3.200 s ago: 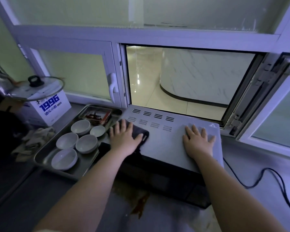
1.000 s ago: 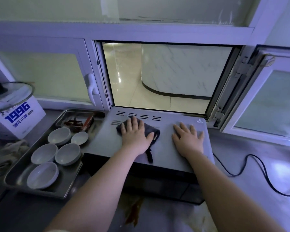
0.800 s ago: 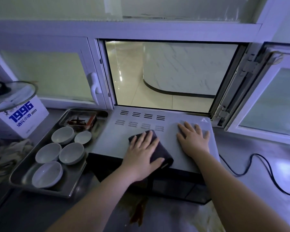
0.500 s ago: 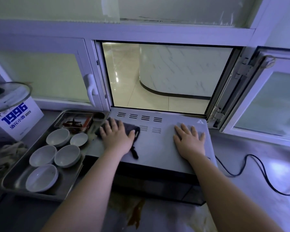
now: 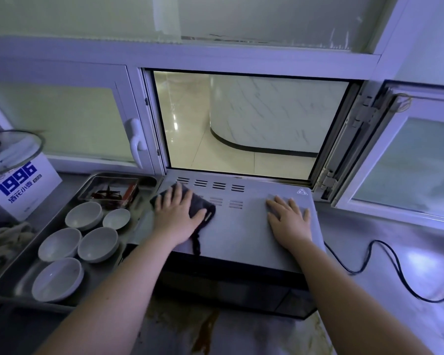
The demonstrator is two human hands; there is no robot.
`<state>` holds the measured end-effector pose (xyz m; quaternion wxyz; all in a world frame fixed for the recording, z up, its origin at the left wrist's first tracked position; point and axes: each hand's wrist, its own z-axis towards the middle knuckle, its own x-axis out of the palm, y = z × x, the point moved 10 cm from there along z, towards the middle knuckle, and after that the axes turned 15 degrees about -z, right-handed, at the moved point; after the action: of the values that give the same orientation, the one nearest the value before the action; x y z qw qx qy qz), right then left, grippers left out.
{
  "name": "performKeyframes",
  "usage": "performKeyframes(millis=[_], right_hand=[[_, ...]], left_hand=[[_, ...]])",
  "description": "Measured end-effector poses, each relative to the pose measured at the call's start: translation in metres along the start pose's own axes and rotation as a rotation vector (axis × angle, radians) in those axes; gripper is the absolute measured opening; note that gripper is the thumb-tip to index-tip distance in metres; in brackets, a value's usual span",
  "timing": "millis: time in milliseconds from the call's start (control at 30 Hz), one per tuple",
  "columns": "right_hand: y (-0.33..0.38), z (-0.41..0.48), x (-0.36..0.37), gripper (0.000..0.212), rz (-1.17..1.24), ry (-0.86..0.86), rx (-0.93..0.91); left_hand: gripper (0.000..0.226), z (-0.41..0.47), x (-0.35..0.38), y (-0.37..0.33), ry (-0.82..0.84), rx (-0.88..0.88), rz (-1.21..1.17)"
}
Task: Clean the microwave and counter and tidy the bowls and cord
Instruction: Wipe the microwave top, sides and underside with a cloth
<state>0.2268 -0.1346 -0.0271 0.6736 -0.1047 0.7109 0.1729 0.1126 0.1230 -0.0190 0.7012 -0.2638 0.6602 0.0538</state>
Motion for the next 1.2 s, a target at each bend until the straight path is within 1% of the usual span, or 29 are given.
performKeyframes(millis=[67,100,133,200,267,300,333,367,400,433,467,500,533,567,600,633,667,767,867,967,1067,1100,1133,1200], right_hand=[[-0.002,0.0,-0.003,0.042,0.074,-0.01,0.02],[-0.005,0.002,-0.002,0.039,0.141,-0.021,0.037],[-0.008,0.003,-0.004,0.037,0.229,-0.036,0.054],[-0.018,0.005,-0.007,0.03,0.511,-0.073,0.115],[-0.027,0.001,-0.018,0.027,0.818,-0.094,0.198],[-0.032,-0.001,-0.024,0.026,0.903,-0.104,0.227],[-0.035,-0.003,-0.031,0.026,0.92,-0.118,0.238],[-0.035,-0.004,-0.039,0.026,0.889,-0.135,0.225],[-0.031,-0.004,-0.046,0.028,0.816,-0.152,0.191],[-0.02,-0.005,-0.053,0.029,0.716,-0.155,0.131],[-0.001,-0.006,-0.057,0.032,0.6,-0.14,0.04],[0.022,-0.007,-0.052,0.036,0.451,-0.098,-0.06],[0.049,-0.009,-0.039,0.043,0.261,-0.047,-0.162],[0.07,-0.013,-0.023,0.052,0.051,0.013,-0.225],[0.083,-0.017,-0.008,0.058,-0.128,0.051,-0.243],[0.088,-0.019,0.0,0.06,-0.238,0.056,-0.229],[0.085,-0.02,0.004,0.06,-0.284,0.049,-0.196],[0.039,-0.019,0.0,0.055,-0.274,0.051,-0.021],[-0.018,-0.018,-0.003,0.052,-0.262,0.097,0.173],[-0.028,-0.007,-0.002,0.051,-0.238,0.106,0.279],[-0.009,0.021,-0.006,0.055,-0.186,0.07,0.398],[0.007,0.031,-0.008,0.057,-0.158,0.048,0.38],[0.029,0.04,-0.01,0.057,-0.126,0.024,0.307],[0.075,0.049,-0.005,0.054,-0.031,0.046,0.078]], left_hand=[[0.078,0.007,0.005,-0.011,-0.034,-0.133,-0.037],[0.079,0.006,0.012,-0.031,-0.03,-0.143,-0.052],[0.08,0.003,0.022,-0.06,-0.01,-0.1,-0.068],[0.082,-0.014,0.04,-0.127,0.04,0.101,-0.098],[0.081,-0.032,0.053,-0.176,0.115,0.306,-0.126],[0.079,-0.038,0.055,-0.188,0.16,0.386,-0.162],[0.073,-0.039,0.051,-0.192,0.198,0.455,-0.246],[0.061,-0.038,0.041,-0.188,0.216,0.495,-0.421],[0.048,-0.035,0.028,-0.175,0.209,0.486,-0.631],[0.039,-0.027,0.013,-0.151,0.14,0.433,-0.777],[0.036,-0.017,-0.001,-0.122,0.028,0.364,-0.821],[0.037,-0.008,-0.012,-0.094,-0.078,0.299,-0.767],[0.038,-0.001,-0.017,-0.072,-0.147,0.253,-0.678],[0.039,0.007,-0.017,-0.059,-0.169,0.235,-0.593],[0.04,0.014,-0.014,-0.056,-0.153,0.248,-0.522],[0.042,0.02,-0.006,-0.06,-0.12,0.277,-0.45],[0.044,0.025,0.002,-0.068,-0.081,0.305,-0.365],[0.054,0.035,0.03,-0.085,0.056,0.318,-0.174],[0.059,0.043,0.045,-0.079,0.143,0.256,-0.113],[0.059,0.042,0.048,-0.077,0.159,0.25,-0.1],[0.061,0.043,0.046,-0.078,0.132,0.249,-0.117],[0.064,0.044,0.045,-0.077,0.114,0.241,-0.124],[0.066,0.046,0.044,-0.076,0.097,0.233,-0.131],[0.069,0.047,0.043,-0.074,0.068,0.226,-0.136]])
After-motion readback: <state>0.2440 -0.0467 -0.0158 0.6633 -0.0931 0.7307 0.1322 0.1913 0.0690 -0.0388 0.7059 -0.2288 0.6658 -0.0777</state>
